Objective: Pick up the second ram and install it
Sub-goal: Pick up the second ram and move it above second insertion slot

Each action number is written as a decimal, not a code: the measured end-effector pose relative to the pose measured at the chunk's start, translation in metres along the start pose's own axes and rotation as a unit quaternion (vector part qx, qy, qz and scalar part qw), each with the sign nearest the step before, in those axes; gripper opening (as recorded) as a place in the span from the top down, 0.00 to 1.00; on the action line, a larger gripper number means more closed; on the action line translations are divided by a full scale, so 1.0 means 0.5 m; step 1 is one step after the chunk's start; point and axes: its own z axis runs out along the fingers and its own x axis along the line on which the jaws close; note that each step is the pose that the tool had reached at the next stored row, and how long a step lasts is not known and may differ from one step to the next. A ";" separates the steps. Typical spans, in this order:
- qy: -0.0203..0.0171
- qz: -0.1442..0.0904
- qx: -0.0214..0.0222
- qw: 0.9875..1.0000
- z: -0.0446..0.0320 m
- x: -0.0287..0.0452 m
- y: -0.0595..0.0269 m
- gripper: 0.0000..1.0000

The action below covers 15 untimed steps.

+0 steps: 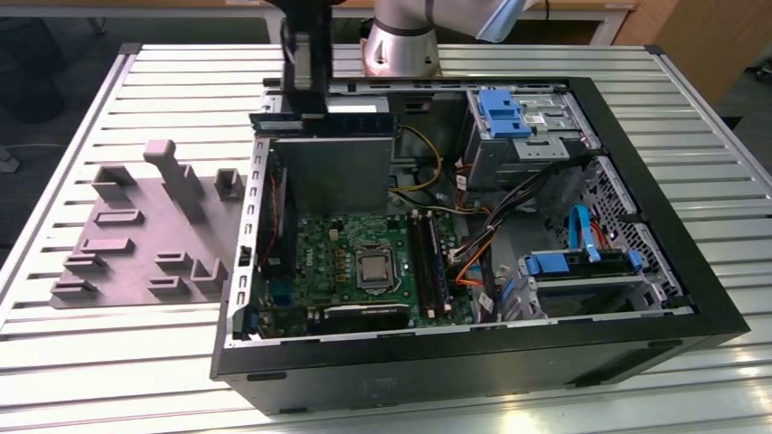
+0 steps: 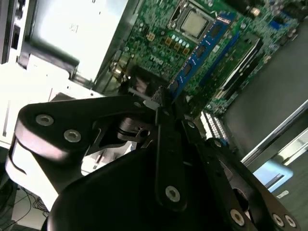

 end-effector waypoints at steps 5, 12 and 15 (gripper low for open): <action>0.000 0.000 0.000 1.000 0.002 -0.002 -0.046 0.86; 0.000 0.000 0.000 1.000 0.004 -0.004 -0.109 0.86; 0.000 0.000 0.000 1.000 0.005 -0.005 -0.131 0.86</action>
